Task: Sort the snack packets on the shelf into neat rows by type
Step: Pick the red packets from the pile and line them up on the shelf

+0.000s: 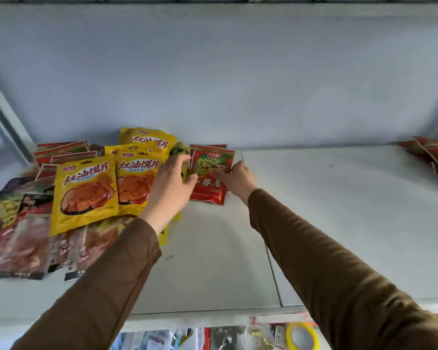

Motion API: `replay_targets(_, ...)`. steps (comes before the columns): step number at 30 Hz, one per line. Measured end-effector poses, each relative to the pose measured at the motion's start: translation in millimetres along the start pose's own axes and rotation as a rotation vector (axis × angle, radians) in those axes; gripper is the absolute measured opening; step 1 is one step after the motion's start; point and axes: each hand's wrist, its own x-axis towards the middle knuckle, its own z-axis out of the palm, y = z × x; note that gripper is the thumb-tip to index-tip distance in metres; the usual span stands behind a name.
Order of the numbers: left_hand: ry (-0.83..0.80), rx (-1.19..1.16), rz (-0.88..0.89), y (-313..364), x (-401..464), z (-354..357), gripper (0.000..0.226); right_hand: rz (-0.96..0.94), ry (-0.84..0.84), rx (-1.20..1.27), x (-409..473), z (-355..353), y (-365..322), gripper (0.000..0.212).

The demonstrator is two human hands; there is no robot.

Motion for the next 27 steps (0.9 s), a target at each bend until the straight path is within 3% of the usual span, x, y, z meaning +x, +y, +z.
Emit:
replay_targets(6,-0.027,-0.186,-0.034,-20,12,3,0.044,0.054,0.108,0.401,9,14,-12,0.012)
replay_targets(12,-0.010,-0.806,-0.319,-18,22,5,0.084,-0.082,0.046,0.859,-1,5,-25,0.010)
replay_targets(14,-0.046,-1.007,-0.376,-9,27,6,0.081,-0.115,-0.024,0.966,-6,2,-33,0.009)
replay_targets(17,-0.022,-0.984,-0.338,-1,33,5,0.057,-0.149,-0.135,1.080,-7,-3,-48,0.009)
replay_targets(20,0.048,-1.010,-0.340,-5,40,-5,0.038,-0.206,-0.116,0.938,7,-10,-50,0.015)
replay_targets(23,0.146,-1.025,-0.371,-19,49,-21,0.044,-0.153,0.088,0.425,29,-14,-29,0.025)
replay_targets(25,0.154,-0.996,-0.373,-27,52,-28,0.049,-0.085,0.093,0.075,37,-7,-11,0.050)
replay_targets(27,0.152,-0.983,-0.372,-30,52,-28,0.049,-0.037,0.027,-0.040,38,7,-2,0.074)
